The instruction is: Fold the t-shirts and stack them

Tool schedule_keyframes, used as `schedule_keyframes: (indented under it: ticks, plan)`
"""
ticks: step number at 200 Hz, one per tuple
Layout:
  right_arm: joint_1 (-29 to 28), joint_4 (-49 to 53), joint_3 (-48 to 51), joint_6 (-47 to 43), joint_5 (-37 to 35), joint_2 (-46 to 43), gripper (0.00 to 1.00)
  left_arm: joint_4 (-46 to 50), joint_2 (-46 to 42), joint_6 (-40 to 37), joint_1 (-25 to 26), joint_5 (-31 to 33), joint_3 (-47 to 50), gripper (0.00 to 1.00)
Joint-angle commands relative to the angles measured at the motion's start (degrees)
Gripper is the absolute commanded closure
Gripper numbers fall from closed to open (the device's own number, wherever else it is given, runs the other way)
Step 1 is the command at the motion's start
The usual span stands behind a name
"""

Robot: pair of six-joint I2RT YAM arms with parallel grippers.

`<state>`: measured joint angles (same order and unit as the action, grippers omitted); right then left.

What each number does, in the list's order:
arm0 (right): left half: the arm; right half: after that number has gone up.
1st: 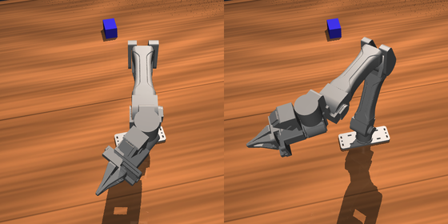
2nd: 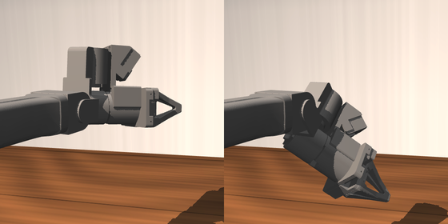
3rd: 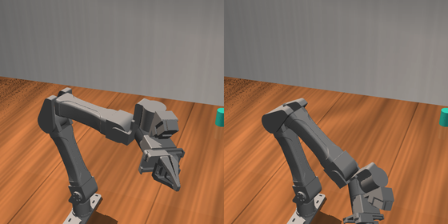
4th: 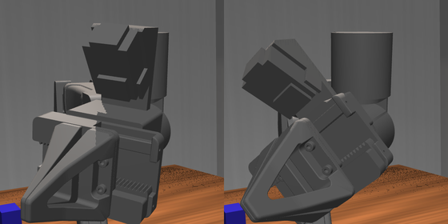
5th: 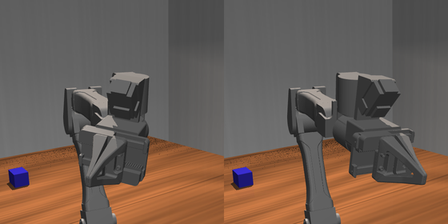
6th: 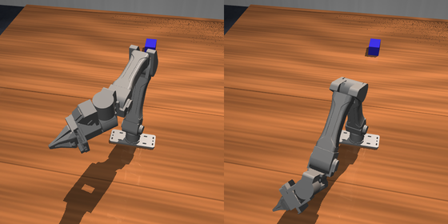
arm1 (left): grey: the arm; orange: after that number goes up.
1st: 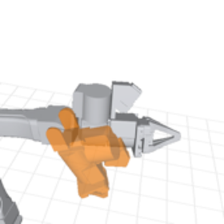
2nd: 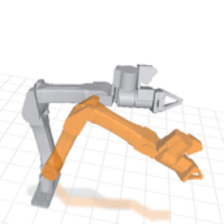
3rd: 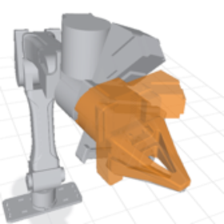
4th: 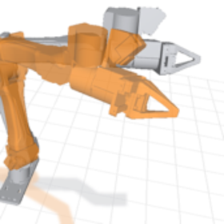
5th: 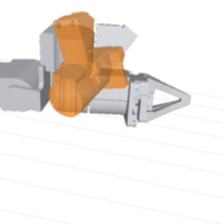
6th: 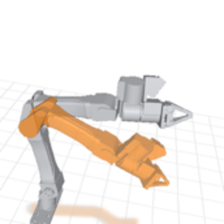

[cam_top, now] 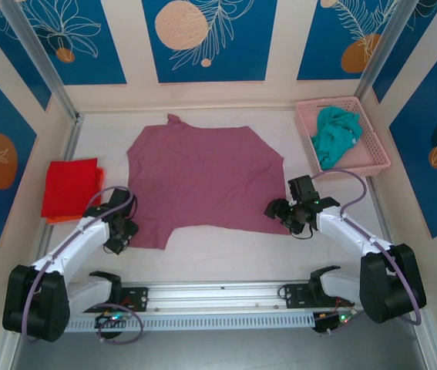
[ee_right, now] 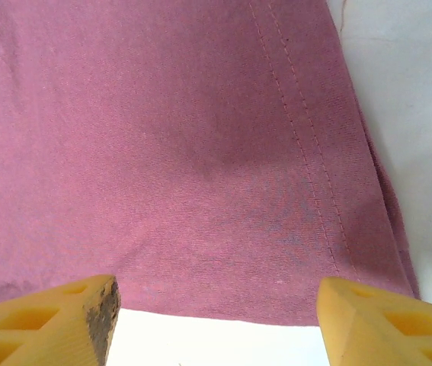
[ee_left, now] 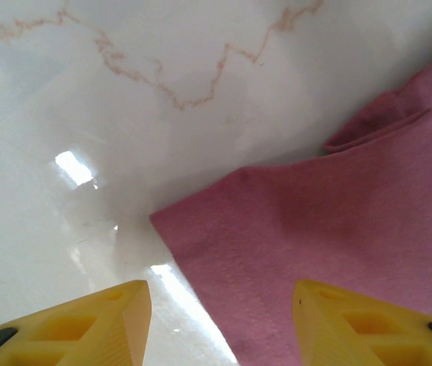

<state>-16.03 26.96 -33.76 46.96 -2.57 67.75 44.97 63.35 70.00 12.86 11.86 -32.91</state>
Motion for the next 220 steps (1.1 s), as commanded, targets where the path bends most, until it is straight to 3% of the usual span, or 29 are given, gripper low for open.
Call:
schedule_keyframes:
  ticks: [1,53,85,109,130,157,220]
  plan:
    - [-0.46,-0.18,-0.97,0.46,1.25,0.19,0.30,-1.68,2.16,-0.67,-0.96,1.83,-2.69,0.48]
    - [-0.56,-0.17,-0.95,0.43,1.16,0.28,0.30,-7.87,11.33,-1.88,-2.08,1.81,-3.96,0.51]
    - [-0.65,1.54,-1.22,1.32,0.23,-0.28,0.30,-10.01,15.83,-1.13,-2.37,-0.29,-2.43,0.65]
    - [-0.51,5.14,-2.61,2.47,-2.04,-0.92,0.30,-10.44,14.14,-0.05,-2.35,-1.07,0.12,0.87]
    - [-0.40,9.11,-4.14,5.94,-5.47,-0.55,0.34,-9.20,10.76,-0.15,-2.34,-0.89,1.01,1.00]
    - [-0.90,14.63,-6.47,11.52,-8.83,1.61,0.47,-5.28,6.51,-0.65,-2.31,-1.11,1.00,1.00]
    - [-1.48,14.16,-7.01,13.33,-8.98,5.72,0.52,-0.22,-0.77,-0.73,-2.23,-1.00,2.34,1.00]
